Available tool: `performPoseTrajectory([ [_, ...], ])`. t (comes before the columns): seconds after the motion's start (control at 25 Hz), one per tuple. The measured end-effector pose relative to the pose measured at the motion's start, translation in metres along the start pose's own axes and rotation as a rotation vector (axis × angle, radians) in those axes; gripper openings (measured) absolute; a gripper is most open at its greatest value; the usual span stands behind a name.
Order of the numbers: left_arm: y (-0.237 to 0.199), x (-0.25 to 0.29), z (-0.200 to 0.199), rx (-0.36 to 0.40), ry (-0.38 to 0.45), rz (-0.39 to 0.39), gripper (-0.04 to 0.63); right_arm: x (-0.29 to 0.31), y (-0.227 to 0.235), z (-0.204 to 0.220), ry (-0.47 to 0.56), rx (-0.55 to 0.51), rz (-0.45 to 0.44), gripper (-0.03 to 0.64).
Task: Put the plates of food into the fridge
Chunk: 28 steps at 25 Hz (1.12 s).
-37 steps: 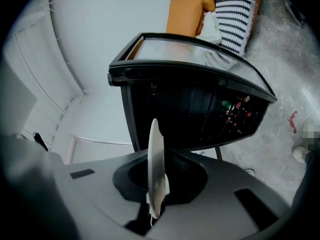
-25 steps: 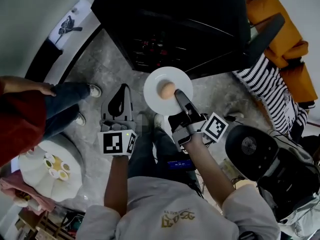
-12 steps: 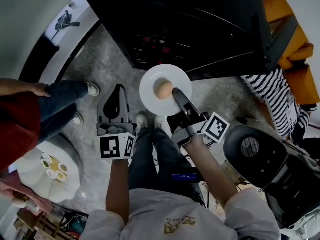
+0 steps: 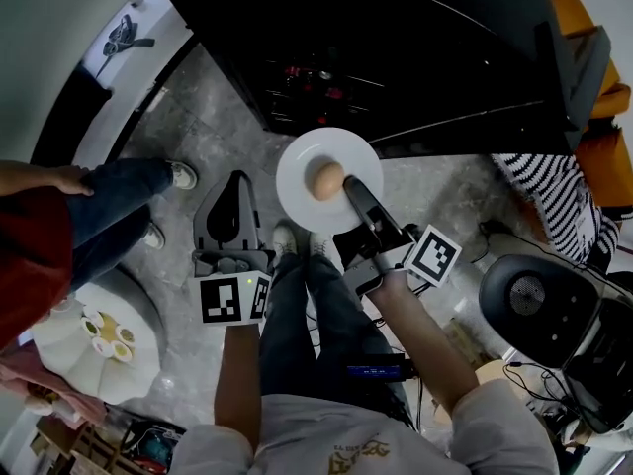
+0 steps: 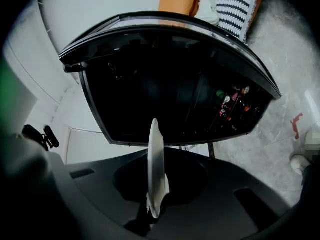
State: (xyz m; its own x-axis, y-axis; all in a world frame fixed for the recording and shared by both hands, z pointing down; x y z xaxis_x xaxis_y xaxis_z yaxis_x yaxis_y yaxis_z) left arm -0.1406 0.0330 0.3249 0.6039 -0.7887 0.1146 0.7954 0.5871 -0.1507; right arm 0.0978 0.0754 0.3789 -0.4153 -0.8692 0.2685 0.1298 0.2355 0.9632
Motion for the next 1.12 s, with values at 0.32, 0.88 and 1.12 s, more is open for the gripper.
performPoseTrajectory([
  [0.32, -0.005, 0.003, 0.016, 0.006, -0.007, -0.002, 0.006, 0.012, 0.015, 0.003, -0.04, -0.013, -0.001, 0.018],
  [0.88, -0.005, 0.009, 0.038, -0.004, -0.027, -0.007, 0.007, 0.022, 0.036, -0.001, -0.048, 0.007, 0.01, 0.018],
  [1.12, -0.006, 0.014, 0.043, -0.006, -0.034, -0.007, 0.006, 0.03, 0.036, 0.0, -0.066, -0.004, 0.002, 0.018],
])
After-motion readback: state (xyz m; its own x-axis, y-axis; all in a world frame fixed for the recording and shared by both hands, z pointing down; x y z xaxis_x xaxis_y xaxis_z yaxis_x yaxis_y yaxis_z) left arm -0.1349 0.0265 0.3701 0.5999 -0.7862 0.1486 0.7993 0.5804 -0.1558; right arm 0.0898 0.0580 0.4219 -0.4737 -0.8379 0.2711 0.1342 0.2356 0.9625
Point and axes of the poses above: the fingertips, and each gripper's own axes: x forward along the fingers, y to its right, z out of its underside, the point moved 9 cm from there along -x, backward along the fingers, and after that the axes turned 10 degrees about z, right-handed, at the moved point
